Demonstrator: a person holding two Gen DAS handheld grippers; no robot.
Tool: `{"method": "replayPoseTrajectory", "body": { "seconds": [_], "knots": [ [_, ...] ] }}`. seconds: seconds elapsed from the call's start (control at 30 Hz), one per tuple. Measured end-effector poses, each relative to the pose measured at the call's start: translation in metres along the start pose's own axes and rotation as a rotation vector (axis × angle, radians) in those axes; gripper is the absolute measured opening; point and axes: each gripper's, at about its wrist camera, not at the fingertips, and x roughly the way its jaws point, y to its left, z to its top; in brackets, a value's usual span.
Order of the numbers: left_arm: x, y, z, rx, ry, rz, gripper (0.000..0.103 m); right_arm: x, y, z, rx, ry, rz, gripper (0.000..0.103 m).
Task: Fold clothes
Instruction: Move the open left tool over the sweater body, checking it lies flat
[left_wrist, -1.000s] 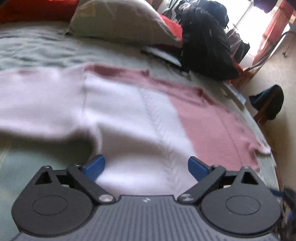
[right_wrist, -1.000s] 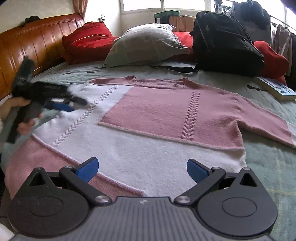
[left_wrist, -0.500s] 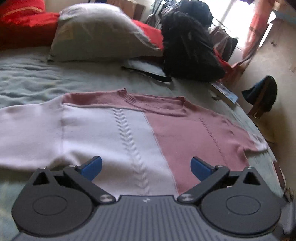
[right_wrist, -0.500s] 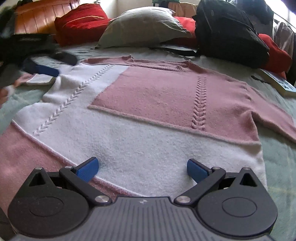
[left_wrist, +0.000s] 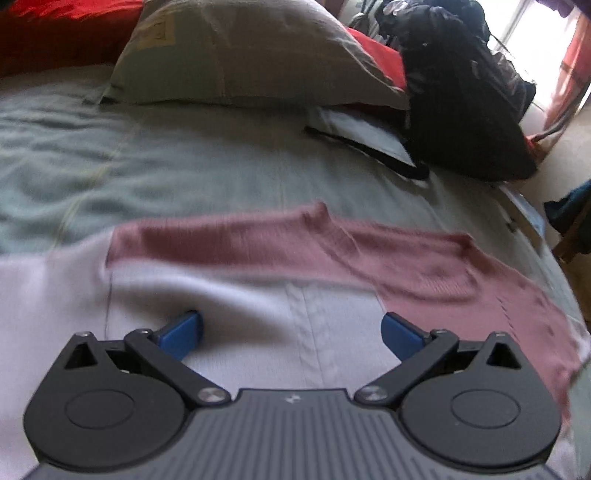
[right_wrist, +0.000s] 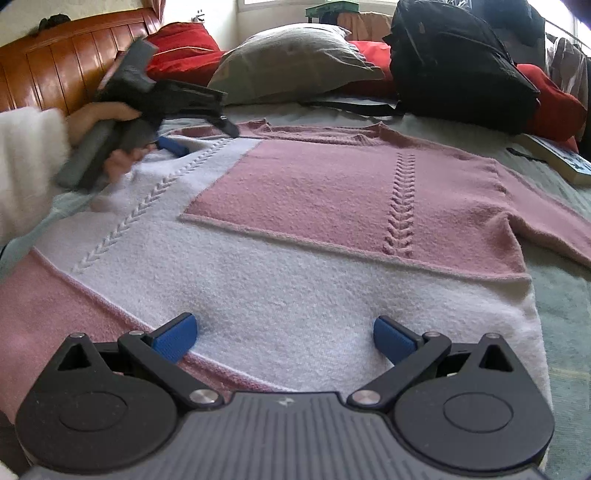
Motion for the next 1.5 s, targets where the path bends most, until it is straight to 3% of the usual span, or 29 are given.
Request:
{"method": "replayPoseTrajectory", "body": {
  "seconds": [0.13,0.23,0.33,0.47,0.57,0.77,0.8,0.87,0.9,1.07,1.23,1.33,1.5],
  "knots": [
    [0.008,0.003,0.019,-0.044,0.029,0.011,0.102,0.000,0.001,-0.001,-0.003,-0.010,-0.002,0.103],
    [-0.010,-0.001,0.020,-0.040,0.056,-0.003,0.102,-0.001,0.001,-0.002,-0.003,-0.014,-0.003,0.103],
    [-0.041,-0.010,0.008,-0.007,0.069,-0.056,0.102,-0.001,0.001,-0.002,-0.002,-0.014,-0.003,0.103],
    [-0.071,-0.022,-0.023,0.028,0.146,-0.149,0.102,-0.001,0.002,-0.002,-0.002,-0.015,-0.008,0.103],
    [-0.073,-0.019,-0.045,-0.010,0.207,-0.208,0.102,-0.002,0.003,-0.002,-0.003,-0.012,-0.015,0.103],
    [-0.067,0.015,-0.051,-0.058,0.172,-0.168,0.101,-0.003,0.003,-0.003,-0.002,-0.010,-0.018,0.103],
    [-0.071,0.016,-0.050,-0.047,0.161,-0.144,0.101,-0.003,0.003,-0.003,-0.002,-0.011,-0.017,0.103],
    [-0.079,0.012,-0.048,0.014,0.124,-0.018,0.100,-0.002,0.003,-0.003,-0.002,-0.012,-0.019,0.103],
    [-0.082,0.010,-0.048,0.027,0.118,-0.002,0.100,-0.002,0.004,-0.003,-0.002,-0.011,-0.023,0.103],
    [-0.103,-0.015,-0.059,0.112,0.087,-0.040,0.101,-0.006,0.004,0.000,0.020,-0.008,-0.028,0.103],
    [-0.112,-0.042,-0.096,0.263,0.136,-0.119,0.102,-0.016,-0.004,0.008,0.099,-0.003,-0.016,0.103],
    [-0.108,-0.038,-0.122,0.300,0.185,-0.090,0.102,-0.021,-0.005,0.008,0.121,0.003,-0.028,0.103],
    [-0.143,-0.022,-0.148,0.347,0.131,-0.051,0.102,-0.030,-0.004,0.001,0.124,0.017,-0.051,0.103]
  ]
}}
